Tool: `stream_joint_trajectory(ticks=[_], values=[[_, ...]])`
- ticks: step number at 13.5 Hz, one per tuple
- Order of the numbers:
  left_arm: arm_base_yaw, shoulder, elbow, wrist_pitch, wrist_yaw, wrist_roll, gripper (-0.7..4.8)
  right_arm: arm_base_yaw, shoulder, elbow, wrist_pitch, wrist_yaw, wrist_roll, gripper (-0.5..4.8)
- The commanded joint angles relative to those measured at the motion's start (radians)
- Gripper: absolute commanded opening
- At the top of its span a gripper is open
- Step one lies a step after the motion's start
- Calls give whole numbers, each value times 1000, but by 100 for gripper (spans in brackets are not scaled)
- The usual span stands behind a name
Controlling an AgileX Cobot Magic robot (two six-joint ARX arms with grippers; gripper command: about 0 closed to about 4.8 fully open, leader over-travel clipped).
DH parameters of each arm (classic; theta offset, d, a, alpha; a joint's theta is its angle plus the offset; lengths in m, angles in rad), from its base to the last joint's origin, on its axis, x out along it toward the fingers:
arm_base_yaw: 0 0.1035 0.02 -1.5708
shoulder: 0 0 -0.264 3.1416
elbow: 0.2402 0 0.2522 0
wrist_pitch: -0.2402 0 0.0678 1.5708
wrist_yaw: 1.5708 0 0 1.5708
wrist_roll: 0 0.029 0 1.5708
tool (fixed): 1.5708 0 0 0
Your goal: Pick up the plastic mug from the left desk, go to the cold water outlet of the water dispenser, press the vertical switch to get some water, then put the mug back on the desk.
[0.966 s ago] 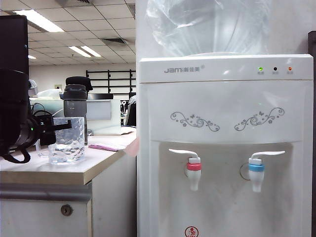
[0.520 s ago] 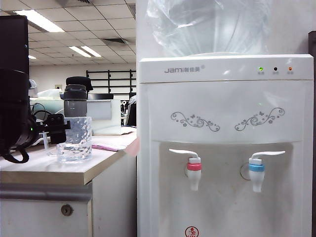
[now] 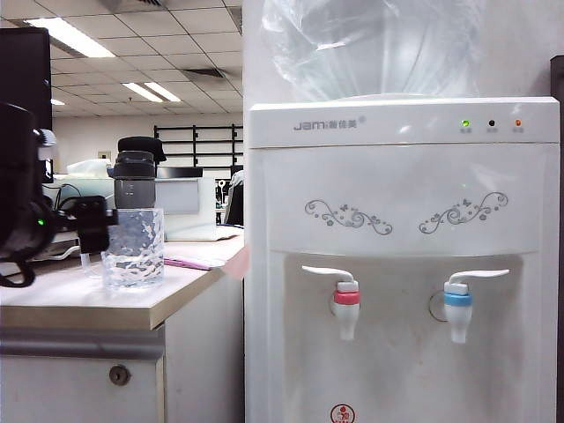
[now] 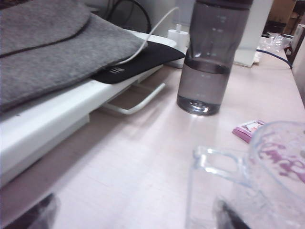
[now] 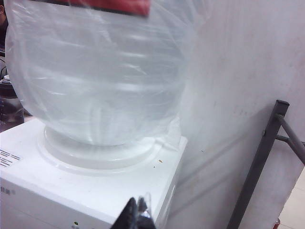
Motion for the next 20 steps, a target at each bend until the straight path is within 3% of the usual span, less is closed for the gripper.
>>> stream_joint_trajectory(ticks=[1, 2, 3, 5, 6, 9, 10, 12, 14, 16, 17, 19, 20], values=[[-1, -131, -90, 32, 11, -19, 242, 0, 0, 4, 16, -1, 3, 0], [-1, -196, -123, 32, 11, -19, 42, 0, 0, 4, 16, -1, 3, 0], [-1, -278, -158, 32, 19, -28, -6, 0, 0, 4, 16, -1, 3, 0], [-1, -384, -181, 32, 49, -40, -1, 0, 0, 4, 16, -1, 3, 0], [0, -439, -181, 32, 258, -44, -1, 0, 0, 4, 16, -1, 3, -1], [0, -446, -181, 32, 454, -26, -1, 0, 0, 4, 16, -1, 3, -1], [0, -446, -181, 33, 561, -26, -1, 0, 0, 4, 16, -1, 3, 0], [0, -453, -182, 33, 618, -26, -1, 0, 0, 4, 16, -1, 3, -1], [2, -497, -184, 33, 608, -24, -1, 0, 0, 4, 16, -1, 3, -1], [2, -590, -205, 29, 576, 48, -2, 0, 0, 4, 17, -1, 3, 0], [2, -733, -286, -17, 507, 59, -2, 0, 0, 4, 16, -1, 3, 0], [2, -916, -360, -151, 472, 107, -1, 0, 0, 4, 16, -1, 3, 0], [3, -1053, -383, -303, 444, 130, -1, 0, 1, 4, 16, -1, 3, 0]])
